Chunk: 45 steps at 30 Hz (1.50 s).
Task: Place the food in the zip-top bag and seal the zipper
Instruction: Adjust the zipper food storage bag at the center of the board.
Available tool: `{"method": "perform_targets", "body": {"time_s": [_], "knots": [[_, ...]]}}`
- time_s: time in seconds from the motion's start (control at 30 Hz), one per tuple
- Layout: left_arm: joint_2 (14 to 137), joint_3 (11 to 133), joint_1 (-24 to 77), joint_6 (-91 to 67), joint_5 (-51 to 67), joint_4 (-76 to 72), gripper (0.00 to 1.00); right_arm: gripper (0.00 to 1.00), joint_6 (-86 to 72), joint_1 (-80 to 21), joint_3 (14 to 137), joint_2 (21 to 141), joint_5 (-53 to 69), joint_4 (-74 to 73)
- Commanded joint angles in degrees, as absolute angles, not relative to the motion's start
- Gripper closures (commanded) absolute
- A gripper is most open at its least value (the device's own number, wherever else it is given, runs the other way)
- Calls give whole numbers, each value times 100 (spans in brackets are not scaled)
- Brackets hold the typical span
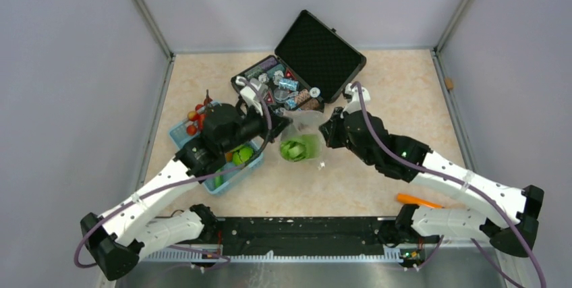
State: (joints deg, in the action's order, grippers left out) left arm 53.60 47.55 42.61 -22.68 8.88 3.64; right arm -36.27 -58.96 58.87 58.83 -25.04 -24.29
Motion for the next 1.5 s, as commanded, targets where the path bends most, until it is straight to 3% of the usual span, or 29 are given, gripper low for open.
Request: {"method": "perform_targets", "body": {"time_s": [0.0, 0.23, 0.37, 0.5, 0.63, 0.73, 1.0, 1.2, 1.47], "knots": [[5585, 6436, 4206, -1999, 1431, 668, 100, 100, -3141, -5856, 6499, 5746, -3554, -3040], [6111, 7694, 4166, -1749, 654, 1676, 100, 100, -2278, -5859, 6640, 5058, -2794, -2235], [6348, 7465, 4163, -1750, 911, 1480, 100, 100, -1996, -5854, 6441, 4535, -2776, -1547], [6494, 7198, 4163, -1894, 928, 1167, 100, 100, -1984, -5855, 7430, 4968, -3125, -2648], [6583, 6941, 4161, -2014, 1097, 541, 100, 100, -1709, -5861, 7296, 5132, -2806, -2678], [6673, 7012, 4160, -1974, 1282, 211, 100, 100, -1997, -5858, 7594, 5581, -3576, -3421], [6994, 7195, 4157, -1491, 943, 249, 100, 100, -1777, -5846, 6862, 5458, -4138, -2571], [7120, 6862, 4157, -1886, 1512, -352, 100, 100, -1546, -5838, 7026, 5131, -4818, -2581], [7075, 6801, 4157, -1905, 1201, -581, 100, 100, -1205, -5842, 6569, 5146, -3822, -2222]]}}
